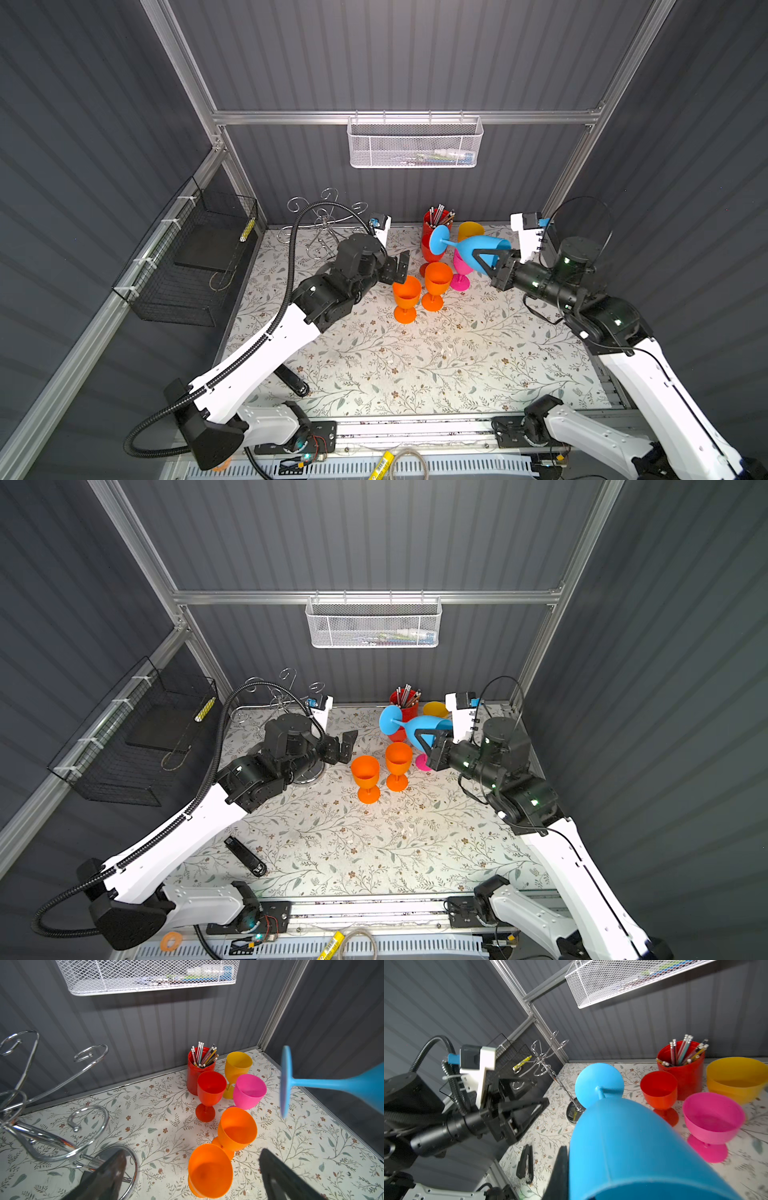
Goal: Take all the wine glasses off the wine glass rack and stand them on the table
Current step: 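Lower the blue glass upright onto the table with the right gripper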
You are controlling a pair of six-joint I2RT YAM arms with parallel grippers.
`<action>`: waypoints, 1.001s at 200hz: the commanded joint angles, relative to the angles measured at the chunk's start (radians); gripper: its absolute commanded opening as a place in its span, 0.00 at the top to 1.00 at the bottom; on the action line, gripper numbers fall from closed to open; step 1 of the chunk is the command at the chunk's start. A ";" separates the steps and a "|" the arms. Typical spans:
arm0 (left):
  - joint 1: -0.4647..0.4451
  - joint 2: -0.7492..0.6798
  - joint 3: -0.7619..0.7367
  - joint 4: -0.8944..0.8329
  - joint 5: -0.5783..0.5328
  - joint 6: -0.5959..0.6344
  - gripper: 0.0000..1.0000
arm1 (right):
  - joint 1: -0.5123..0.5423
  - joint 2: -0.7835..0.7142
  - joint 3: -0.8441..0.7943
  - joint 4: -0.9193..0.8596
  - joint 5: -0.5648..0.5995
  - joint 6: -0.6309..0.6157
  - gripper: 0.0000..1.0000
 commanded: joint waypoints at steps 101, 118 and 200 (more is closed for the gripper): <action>0.192 0.266 0.419 -0.132 0.279 0.047 0.00 | 0.480 0.134 0.064 -0.524 0.369 -0.123 1.00; 0.203 0.276 0.436 -0.134 0.285 0.049 0.00 | 0.540 0.218 0.052 -0.518 0.377 -0.125 1.00; 0.257 0.281 0.447 -0.132 0.353 0.035 0.00 | 0.612 0.514 0.055 -0.449 0.333 -0.135 1.00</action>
